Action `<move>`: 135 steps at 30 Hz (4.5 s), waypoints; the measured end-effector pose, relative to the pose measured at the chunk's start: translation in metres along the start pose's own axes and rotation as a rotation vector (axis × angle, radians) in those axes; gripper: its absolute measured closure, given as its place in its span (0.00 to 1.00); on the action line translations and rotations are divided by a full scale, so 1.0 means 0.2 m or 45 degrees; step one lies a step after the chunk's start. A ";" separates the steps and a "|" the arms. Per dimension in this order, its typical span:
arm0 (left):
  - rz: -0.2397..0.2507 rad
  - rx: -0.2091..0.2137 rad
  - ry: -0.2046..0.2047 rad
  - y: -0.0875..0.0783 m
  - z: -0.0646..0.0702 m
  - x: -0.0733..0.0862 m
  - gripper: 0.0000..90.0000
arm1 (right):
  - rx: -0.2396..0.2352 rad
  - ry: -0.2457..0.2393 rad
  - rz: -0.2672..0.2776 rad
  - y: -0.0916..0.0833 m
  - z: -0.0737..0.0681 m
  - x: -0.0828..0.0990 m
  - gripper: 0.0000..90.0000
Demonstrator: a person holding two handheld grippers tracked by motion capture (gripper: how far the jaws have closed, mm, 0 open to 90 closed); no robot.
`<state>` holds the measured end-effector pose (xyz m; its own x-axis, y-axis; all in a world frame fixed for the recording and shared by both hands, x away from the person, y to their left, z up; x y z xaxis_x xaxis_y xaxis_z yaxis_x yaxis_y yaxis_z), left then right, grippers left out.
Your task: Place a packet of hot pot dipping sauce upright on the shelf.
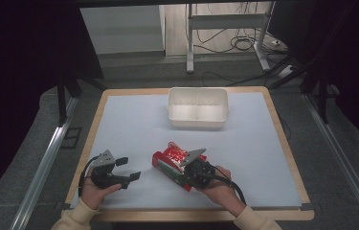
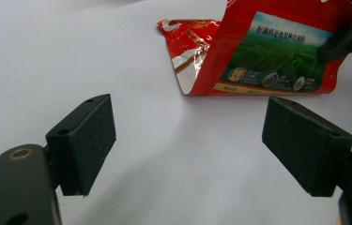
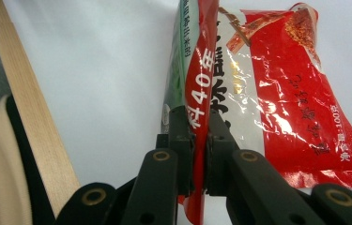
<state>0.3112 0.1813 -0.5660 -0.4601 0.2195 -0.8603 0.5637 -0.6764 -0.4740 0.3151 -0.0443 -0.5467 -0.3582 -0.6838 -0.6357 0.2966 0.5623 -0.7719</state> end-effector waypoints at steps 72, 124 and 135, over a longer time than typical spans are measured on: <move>-0.016 0.003 -0.011 0.02 -0.02 0.02 0.20 | 0.106 0.120 0.186 -0.56 0.44 -0.52 0.97; -0.017 0.002 -0.009 0.01 -0.02 0.02 0.20 | 0.273 0.252 0.281 -0.73 0.73 -0.73 0.97; -0.017 0.003 -0.009 0.01 -0.02 0.02 0.20 | 0.300 0.299 0.306 -0.74 0.80 -0.78 0.98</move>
<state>0.3137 0.1833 -0.5713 -0.4721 0.2236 -0.8527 0.5559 -0.6753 -0.4848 0.4679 -0.0953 -0.3334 -0.4381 -0.4057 -0.8022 0.5814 0.5527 -0.5970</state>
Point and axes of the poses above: each handheld gripper's, and its own axes: y roughly forward along the jaws, x roughly out of its underside, z roughly to its right, the point moved 8 cm from there along y, roughly forward along the jaws, and after that the axes turned 4 degrees about z, right-handed, at the moved point
